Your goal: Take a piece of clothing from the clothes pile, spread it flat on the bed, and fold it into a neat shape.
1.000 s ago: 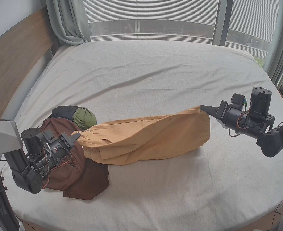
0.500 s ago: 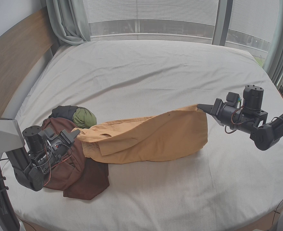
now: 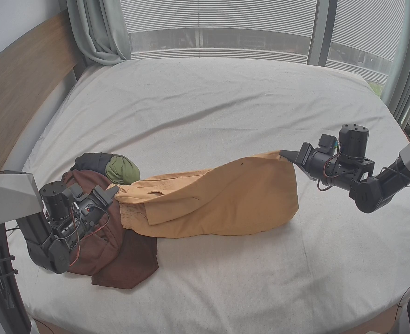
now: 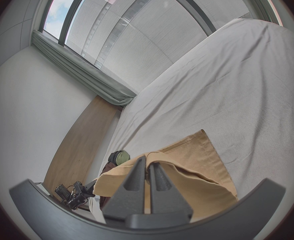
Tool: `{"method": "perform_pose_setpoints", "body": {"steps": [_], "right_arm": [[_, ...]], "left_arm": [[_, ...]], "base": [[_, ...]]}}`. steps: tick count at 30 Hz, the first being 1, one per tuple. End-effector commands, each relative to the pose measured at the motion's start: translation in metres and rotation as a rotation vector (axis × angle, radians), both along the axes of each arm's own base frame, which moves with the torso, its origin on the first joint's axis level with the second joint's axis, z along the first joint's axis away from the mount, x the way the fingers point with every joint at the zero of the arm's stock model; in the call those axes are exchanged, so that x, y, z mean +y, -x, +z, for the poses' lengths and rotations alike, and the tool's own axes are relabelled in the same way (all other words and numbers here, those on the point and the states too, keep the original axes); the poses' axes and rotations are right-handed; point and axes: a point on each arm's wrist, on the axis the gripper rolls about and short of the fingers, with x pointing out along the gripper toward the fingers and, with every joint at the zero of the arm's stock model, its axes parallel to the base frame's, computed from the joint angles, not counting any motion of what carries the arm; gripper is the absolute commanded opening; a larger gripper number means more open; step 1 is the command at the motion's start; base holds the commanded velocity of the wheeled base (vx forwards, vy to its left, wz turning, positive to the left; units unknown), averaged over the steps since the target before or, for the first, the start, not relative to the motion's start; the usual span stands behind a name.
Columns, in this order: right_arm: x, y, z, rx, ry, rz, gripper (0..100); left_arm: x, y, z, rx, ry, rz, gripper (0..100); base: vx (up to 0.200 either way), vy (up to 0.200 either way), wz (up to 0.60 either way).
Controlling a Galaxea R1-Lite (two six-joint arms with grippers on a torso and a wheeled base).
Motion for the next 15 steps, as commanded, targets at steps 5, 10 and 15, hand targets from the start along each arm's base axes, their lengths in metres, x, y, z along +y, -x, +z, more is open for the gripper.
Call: {"method": "perform_pose_setpoints", "body": {"steps": [5, 10, 15], "right_arm": [[0.003, -0.023, -0.020, 0.026, -0.007, -0.025, 0], [0.006, -0.037, -0.030, 0.042, -0.033, -0.039, 0], [0.007, -0.044, -0.032, 0.032, -0.036, -0.039, 0]], "left_arm": [[0.001, -0.008, -0.015, 0.029, -0.005, 0.009, 0], [0.003, -0.021, -0.020, 0.009, -0.002, 0.019, 0], [0.003, -0.023, -0.024, 0.014, -0.002, 0.017, 0]], "base": [[0.000, 0.000, 0.00], [0.000, 0.000, 0.00], [0.000, 0.000, 0.00]]}}
